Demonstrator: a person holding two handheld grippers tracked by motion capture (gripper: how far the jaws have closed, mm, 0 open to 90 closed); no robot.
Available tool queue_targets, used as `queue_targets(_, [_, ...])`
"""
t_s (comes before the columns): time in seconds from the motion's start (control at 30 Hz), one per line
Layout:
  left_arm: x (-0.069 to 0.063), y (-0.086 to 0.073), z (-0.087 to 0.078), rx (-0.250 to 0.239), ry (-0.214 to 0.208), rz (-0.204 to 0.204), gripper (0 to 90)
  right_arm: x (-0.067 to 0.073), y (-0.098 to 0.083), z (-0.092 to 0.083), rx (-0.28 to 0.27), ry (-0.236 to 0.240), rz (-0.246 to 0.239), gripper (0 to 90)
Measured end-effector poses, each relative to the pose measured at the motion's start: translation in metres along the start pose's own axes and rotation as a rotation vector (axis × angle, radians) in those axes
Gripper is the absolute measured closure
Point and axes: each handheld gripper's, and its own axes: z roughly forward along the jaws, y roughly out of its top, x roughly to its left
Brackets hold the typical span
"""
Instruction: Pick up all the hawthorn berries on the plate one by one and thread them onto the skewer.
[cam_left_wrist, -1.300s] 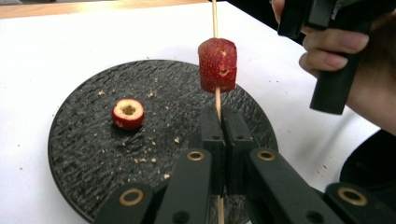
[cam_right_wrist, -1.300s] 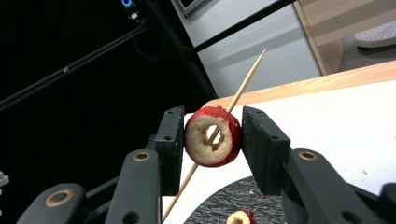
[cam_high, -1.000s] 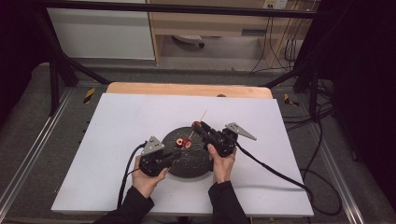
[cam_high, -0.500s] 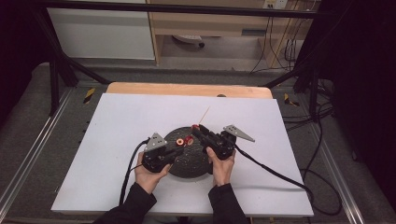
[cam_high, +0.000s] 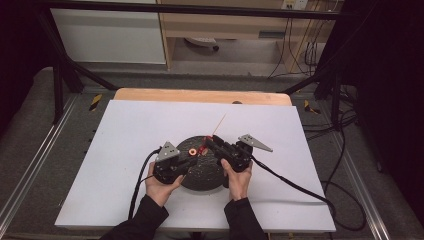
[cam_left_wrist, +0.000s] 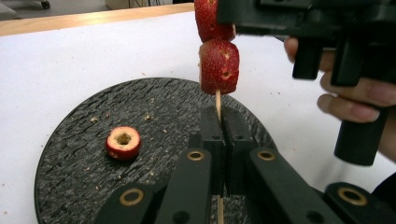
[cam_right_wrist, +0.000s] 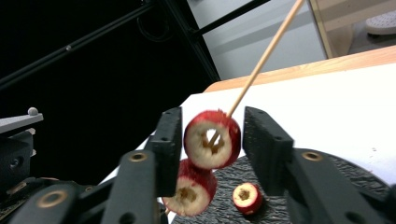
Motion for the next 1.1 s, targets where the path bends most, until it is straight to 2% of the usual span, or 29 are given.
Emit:
queue_targets(0.13, [0.002,-0.003,-0.002,0.004,-0.003,-0.002,88.6,-0.001,0.007,-0.005,0.010,-0.006,-0.017,47.0])
queue_targets(0.23, [0.004,-0.006,-0.006,0.010,-0.002,0.012,88.6,-0.005,0.012,-0.011,0.017,-0.022,-0.029,38.3])
queue_targets(0.47, [0.011,-0.014,-0.019,0.041,0.000,0.044,88.5,-0.017,0.017,-0.022,0.163,-0.053,-0.110,16.7])
queue_targets(0.63, [0.018,-0.023,-0.030,0.066,0.007,0.054,88.5,-0.022,0.014,-0.026,0.287,-0.077,-0.170,7.9])
queue_targets(0.7, [0.021,-0.026,-0.035,0.077,0.013,0.056,88.5,-0.023,0.012,-0.026,0.332,-0.083,-0.191,6.2])
queue_targets(1.03, [0.036,-0.043,-0.063,0.108,0.035,0.055,88.5,-0.023,0.009,-0.020,0.483,-0.116,-0.280,3.3])
queue_targets(1.1, [0.038,-0.047,-0.069,0.114,0.044,0.057,88.5,-0.021,0.010,-0.019,0.506,-0.120,-0.278,3.3])
